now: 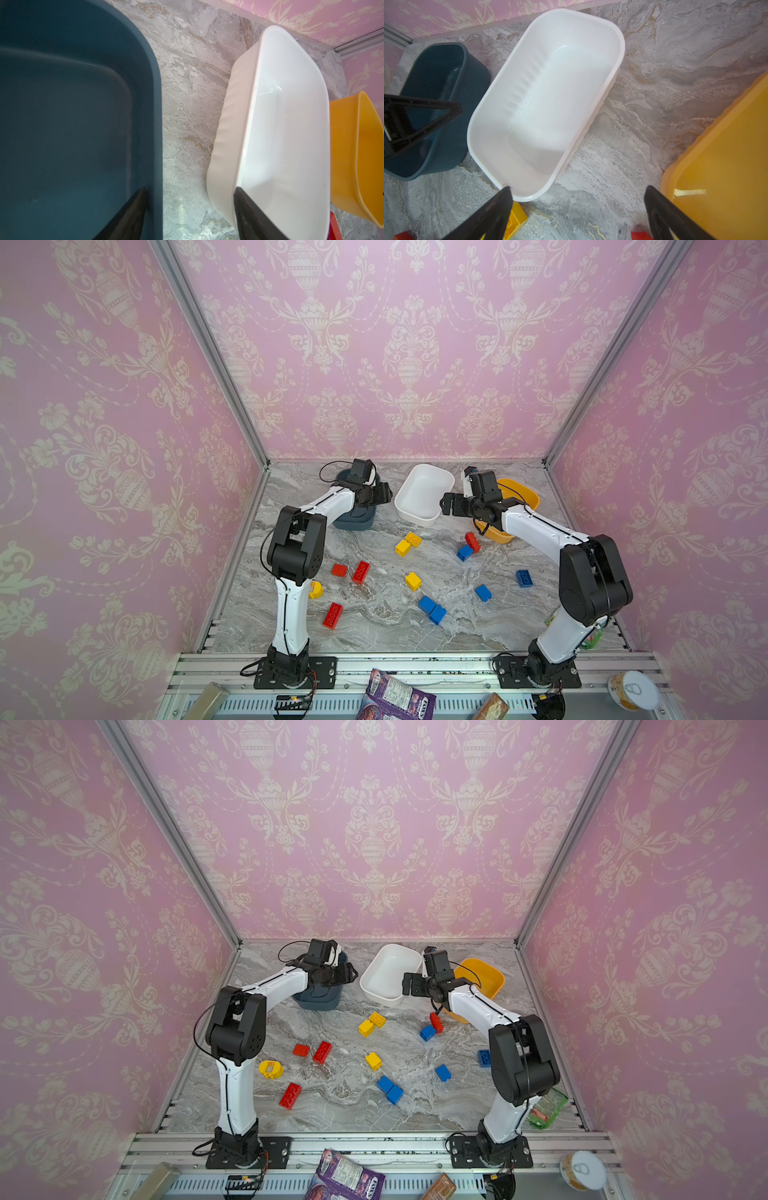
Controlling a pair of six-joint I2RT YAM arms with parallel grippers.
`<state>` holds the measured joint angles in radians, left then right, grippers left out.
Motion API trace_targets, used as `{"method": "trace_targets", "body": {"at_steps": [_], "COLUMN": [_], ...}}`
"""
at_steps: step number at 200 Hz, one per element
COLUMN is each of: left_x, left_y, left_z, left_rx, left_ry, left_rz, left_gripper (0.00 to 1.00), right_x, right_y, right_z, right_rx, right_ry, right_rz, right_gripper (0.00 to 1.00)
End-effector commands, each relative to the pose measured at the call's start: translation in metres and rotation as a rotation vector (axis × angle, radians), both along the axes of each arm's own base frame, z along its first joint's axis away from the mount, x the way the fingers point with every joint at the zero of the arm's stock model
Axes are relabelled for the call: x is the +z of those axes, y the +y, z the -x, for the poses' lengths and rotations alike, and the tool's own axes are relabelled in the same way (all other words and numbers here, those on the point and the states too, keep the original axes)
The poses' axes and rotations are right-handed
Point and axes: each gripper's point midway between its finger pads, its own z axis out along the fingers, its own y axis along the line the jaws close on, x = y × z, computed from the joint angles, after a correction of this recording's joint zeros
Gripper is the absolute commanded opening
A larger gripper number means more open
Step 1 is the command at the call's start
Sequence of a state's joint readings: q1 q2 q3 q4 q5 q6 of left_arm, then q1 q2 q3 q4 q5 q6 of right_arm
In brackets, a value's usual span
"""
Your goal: Sort the legos into containers by color
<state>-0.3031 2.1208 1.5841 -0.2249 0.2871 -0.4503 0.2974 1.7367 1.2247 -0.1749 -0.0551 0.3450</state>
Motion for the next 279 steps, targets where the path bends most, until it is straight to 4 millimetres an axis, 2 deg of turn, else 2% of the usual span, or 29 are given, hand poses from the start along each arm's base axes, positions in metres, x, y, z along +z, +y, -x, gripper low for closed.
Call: {"method": "trace_targets", "body": {"at_steps": [1,29,70,107,128,143,170,220,279], "left_x": [0.001,0.004,0.022,0.048,0.066,0.078,0.093,0.104,0.106], "left_y": [-0.013,-0.019,-0.017,-0.012,-0.006,-0.001,0.014,0.044,0.072], "left_z": [0.003,0.005,0.005,0.007,0.01,0.013,0.018,0.029,0.037], "left_rx": [-0.016,-0.018,-0.002,0.013,0.025,0.039,0.07,0.118,0.17], "left_ry": [0.005,0.004,-0.039,-0.101,-0.145,-0.174,-0.206,-0.225,-0.23], "left_rz": [0.04,0.052,0.067,0.073,0.084,0.097,0.114,0.102,0.091], "left_gripper": [0.68,0.68,0.69,0.71,0.73,0.73,0.73,0.73,0.74], "right_x": [-0.003,-0.012,-0.029,-0.043,-0.049,-0.05,-0.054,-0.061,-0.058], "right_y": [0.008,0.014,0.018,0.017,0.016,0.017,0.017,0.021,0.023], "right_z": [-0.007,-0.019,-0.037,-0.049,-0.053,-0.055,-0.058,-0.061,-0.066], "right_rx": [-0.003,-0.021,-0.072,-0.116,-0.125,-0.127,-0.132,-0.129,-0.129], "right_ry": [0.037,0.08,0.145,0.181,0.188,0.184,0.182,0.195,0.191], "right_rz": [-0.018,-0.03,0.012,0.059,0.076,0.087,0.106,0.122,0.147], "right_gripper": [1.0,1.0,0.97,0.76,0.68,0.63,0.47,0.3,0.19]}}
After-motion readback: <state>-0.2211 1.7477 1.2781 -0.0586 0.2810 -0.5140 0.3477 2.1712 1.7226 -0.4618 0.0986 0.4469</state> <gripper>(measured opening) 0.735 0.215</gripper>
